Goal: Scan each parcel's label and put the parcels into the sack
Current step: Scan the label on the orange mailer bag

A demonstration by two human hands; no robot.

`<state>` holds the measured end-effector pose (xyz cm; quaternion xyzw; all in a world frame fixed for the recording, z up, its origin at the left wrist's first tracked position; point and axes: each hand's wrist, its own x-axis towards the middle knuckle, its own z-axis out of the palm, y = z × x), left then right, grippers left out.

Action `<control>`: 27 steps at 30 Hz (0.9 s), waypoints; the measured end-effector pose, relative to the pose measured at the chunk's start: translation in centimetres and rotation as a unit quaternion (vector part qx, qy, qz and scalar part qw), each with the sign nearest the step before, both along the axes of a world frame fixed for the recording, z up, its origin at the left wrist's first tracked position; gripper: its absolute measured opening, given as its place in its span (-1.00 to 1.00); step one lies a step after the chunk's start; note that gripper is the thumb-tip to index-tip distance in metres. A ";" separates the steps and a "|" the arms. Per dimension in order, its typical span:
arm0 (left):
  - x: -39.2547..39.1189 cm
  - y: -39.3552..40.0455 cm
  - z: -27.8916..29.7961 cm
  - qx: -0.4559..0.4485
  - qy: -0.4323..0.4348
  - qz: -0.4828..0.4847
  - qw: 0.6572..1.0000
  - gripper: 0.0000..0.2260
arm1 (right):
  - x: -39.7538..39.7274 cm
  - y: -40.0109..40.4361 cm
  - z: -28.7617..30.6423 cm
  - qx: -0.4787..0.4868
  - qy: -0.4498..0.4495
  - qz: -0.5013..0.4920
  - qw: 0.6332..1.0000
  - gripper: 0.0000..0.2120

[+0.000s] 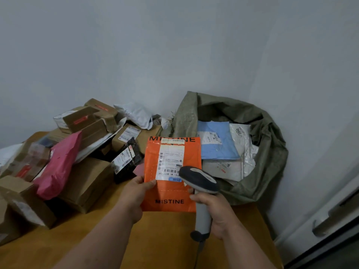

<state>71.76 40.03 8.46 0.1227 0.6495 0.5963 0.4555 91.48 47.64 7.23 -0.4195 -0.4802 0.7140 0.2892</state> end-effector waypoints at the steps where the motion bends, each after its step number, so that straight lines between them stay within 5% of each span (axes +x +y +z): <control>1: -0.3 0.9 -0.2 0.003 -0.002 -0.005 1.000 -0.78 | -0.2 0.6 -0.1 -0.001 0.004 -0.019 1.000 -0.68; 4: -1.2 4.0 -0.7 0.016 0.006 -0.037 0.999 -0.66 | -0.4 2.7 0.0 -0.018 0.013 -0.095 0.995 -0.86; 11: -1.4 10.6 -1.0 0.017 0.068 -0.156 0.985 -0.54 | 0.6 8.8 -0.7 -0.067 0.055 -0.281 0.956 -0.83; 18: -0.4 18.0 -0.5 0.034 0.099 -0.177 0.979 -0.63 | 0.4 16.9 0.9 -0.084 0.087 -0.349 0.929 -0.33; 21: -0.9 20.9 -0.4 0.026 0.110 -0.137 0.984 -0.69 | -0.3 21.7 1.4 -0.068 0.074 -0.353 0.930 -0.41; 25: -2.1 23.9 -0.2 0.017 0.109 -0.069 0.992 -0.72 | -3.2 28.0 2.2 -0.089 0.067 -0.312 0.943 -0.77; 27: -3.0 24.5 -0.2 0.009 0.107 -0.042 0.993 -0.72 | -5.1 30.4 2.8 -0.135 0.101 -0.237 0.957 -0.75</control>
